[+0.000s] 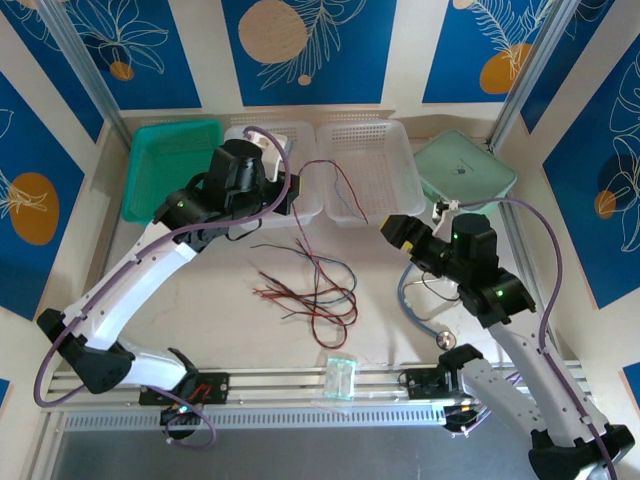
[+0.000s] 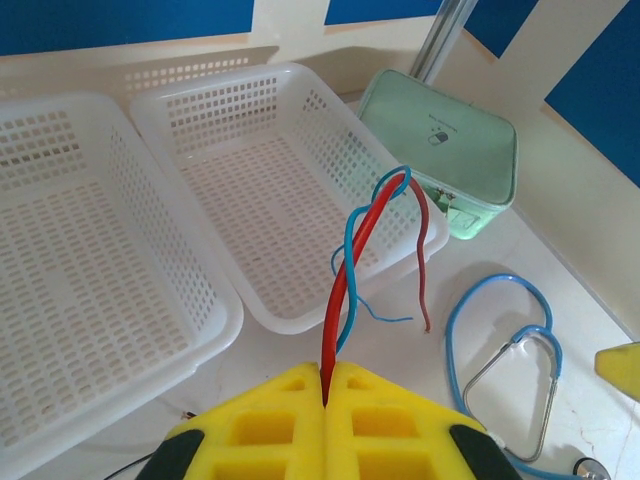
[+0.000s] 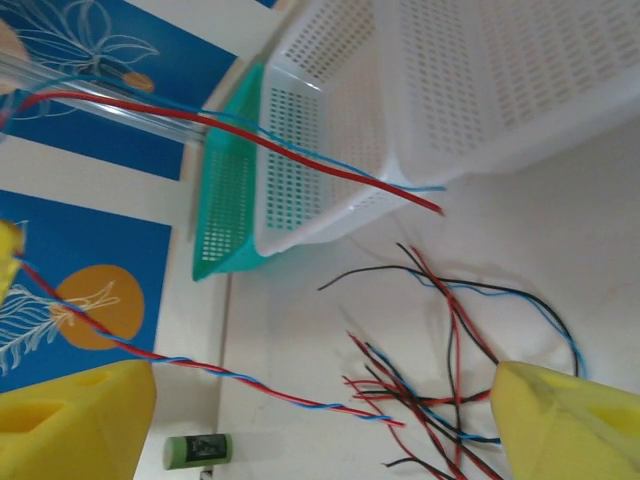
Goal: Untangle the cables
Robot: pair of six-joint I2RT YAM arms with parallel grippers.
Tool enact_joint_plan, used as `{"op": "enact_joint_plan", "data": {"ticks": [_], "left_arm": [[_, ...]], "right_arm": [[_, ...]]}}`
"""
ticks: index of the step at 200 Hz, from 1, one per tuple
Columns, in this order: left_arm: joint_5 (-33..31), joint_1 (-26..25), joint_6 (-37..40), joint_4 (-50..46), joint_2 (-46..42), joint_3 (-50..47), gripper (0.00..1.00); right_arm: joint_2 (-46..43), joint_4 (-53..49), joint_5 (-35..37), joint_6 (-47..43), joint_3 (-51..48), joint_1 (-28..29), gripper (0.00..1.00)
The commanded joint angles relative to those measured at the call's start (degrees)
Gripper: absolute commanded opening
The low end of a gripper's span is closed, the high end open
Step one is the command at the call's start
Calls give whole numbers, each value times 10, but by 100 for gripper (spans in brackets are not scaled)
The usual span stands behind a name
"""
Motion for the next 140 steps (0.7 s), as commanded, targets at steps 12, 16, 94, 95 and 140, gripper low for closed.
{"op": "enact_joint_plan", "data": {"ticks": [12, 16, 94, 95, 140], "left_arm": [[8, -4, 5, -10, -12, 16, 0], [9, -4, 4, -10, -12, 15, 0], [4, -4, 29, 59, -44, -55, 0], [3, -4, 30, 59, -44, -55, 0], [15, -4, 27, 74, -42, -80, 0]], "right_arm": [[36, -24, 13, -99, 69, 2, 79], [45, -47, 28, -107, 83, 3, 78], [86, 104, 27, 378, 6, 58, 82], [85, 102, 33, 379, 6, 61, 82], [71, 126, 196, 556, -30, 165, 83]]}}
